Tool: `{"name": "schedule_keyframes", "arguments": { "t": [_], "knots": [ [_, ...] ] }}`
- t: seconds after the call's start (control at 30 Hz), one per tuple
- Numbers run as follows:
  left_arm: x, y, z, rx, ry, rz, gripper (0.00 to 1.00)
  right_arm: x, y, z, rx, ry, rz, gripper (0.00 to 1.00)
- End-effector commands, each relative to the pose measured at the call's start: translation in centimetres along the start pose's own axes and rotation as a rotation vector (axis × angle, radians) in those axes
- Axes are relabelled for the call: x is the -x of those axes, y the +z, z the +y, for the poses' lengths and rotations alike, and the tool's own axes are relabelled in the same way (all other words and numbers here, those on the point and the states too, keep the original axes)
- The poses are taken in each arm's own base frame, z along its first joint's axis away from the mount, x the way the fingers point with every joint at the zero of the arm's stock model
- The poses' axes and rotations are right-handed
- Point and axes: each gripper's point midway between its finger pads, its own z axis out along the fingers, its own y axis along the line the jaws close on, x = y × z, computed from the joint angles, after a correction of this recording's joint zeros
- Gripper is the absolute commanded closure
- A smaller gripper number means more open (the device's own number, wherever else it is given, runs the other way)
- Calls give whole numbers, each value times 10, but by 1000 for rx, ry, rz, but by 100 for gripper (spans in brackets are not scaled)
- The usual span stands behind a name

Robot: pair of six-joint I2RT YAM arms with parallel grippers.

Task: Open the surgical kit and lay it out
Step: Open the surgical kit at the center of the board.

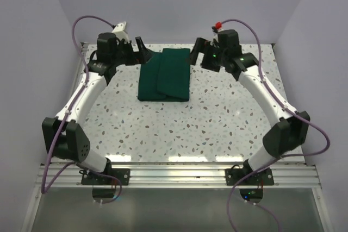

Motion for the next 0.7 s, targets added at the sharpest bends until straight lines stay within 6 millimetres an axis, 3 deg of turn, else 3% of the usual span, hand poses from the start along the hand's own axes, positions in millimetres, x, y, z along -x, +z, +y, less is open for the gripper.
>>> {"name": "schedule_keyframes", "arguments": {
  "t": [0.0, 0.03, 0.07, 0.1, 0.13, 0.17, 0.2, 0.3, 0.37, 0.5, 0.6, 0.67],
  "knots": [
    [15, -49, -32, -64, -20, -76, 0, -8, 23, 49, 32, -134, 42, 1],
    [-18, -41, -28, -112, -55, 9, 0, -21, 51, 47, 9, -151, 96, 2],
    [-36, -42, -27, -165, -86, 88, 0, -25, 57, 72, 32, -185, 115, 2],
    [-52, -40, -13, -95, -140, 150, 0, -31, 68, 78, 25, -207, 141, 2],
    [-55, -44, -4, -12, -159, 145, 0, -55, 103, 66, -14, -242, 220, 1],
    [-55, -51, -1, 47, -159, 113, 0, -56, 103, 90, 8, -283, 225, 2],
    [-47, -59, 8, 110, -160, 42, 0, -64, 112, 92, -6, -309, 244, 1],
    [-34, -107, 6, 174, -166, -90, 0, -93, 150, 93, -42, -356, 294, 2],
    [-40, -123, 9, 220, -178, -72, 0, -110, 170, 94, -54, -364, 313, 2],
    [-38, -158, 2, 241, -160, -88, 0, -135, 195, 83, -126, -419, 315, 2],
    [-37, -179, -1, 251, -134, -114, 0, -148, 212, 60, -218, -437, 314, 5],
    [-41, -187, -1, 262, -123, -109, 0, -146, 217, 49, -271, -448, 296, 5]
  ]
}}
